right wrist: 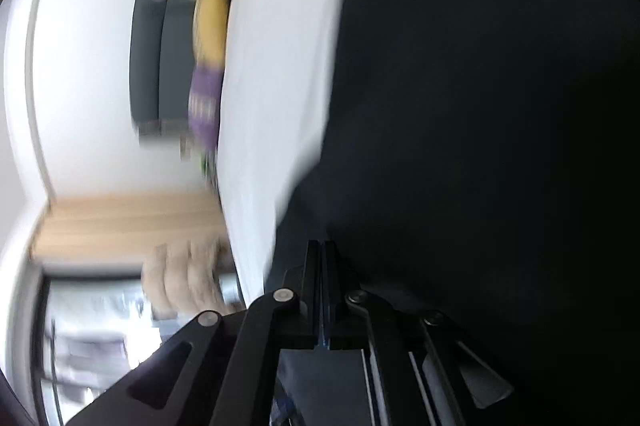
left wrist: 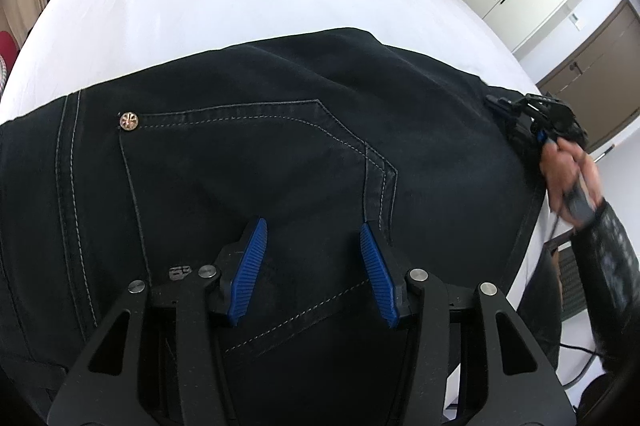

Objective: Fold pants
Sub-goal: 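Lay the hems over the waistband with the right gripper while the left gripper holds the jeans, then release the hems with the right gripper and lift it away from the jeans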

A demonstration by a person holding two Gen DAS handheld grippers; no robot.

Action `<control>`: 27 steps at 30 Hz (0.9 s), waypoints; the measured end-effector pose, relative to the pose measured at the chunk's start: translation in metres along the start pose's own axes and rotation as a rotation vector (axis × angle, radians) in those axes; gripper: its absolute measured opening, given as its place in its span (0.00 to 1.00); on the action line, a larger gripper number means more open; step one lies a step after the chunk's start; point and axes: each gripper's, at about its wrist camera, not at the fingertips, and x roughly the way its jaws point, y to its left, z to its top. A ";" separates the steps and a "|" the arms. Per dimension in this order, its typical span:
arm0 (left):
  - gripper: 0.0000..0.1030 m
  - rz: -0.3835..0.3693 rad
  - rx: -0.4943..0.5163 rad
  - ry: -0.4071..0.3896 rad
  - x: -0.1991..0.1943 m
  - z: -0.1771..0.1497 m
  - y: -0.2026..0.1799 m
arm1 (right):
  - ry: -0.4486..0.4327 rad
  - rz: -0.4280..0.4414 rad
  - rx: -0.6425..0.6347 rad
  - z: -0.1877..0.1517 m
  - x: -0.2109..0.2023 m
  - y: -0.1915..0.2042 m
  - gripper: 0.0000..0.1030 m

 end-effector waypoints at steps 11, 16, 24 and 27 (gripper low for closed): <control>0.46 0.006 0.002 -0.010 -0.003 -0.006 -0.001 | -0.497 -0.147 0.051 0.084 -0.151 -0.007 0.06; 0.46 0.025 0.001 -0.022 -0.004 -0.011 -0.005 | -0.104 0.034 -0.124 -0.021 -0.086 0.032 0.06; 0.46 0.046 0.014 -0.015 -0.008 -0.018 -0.010 | 0.103 0.031 -0.079 -0.110 -0.011 0.004 0.00; 0.46 0.031 0.001 -0.030 -0.010 -0.023 -0.007 | -0.069 0.021 -0.033 -0.073 -0.064 -0.016 0.00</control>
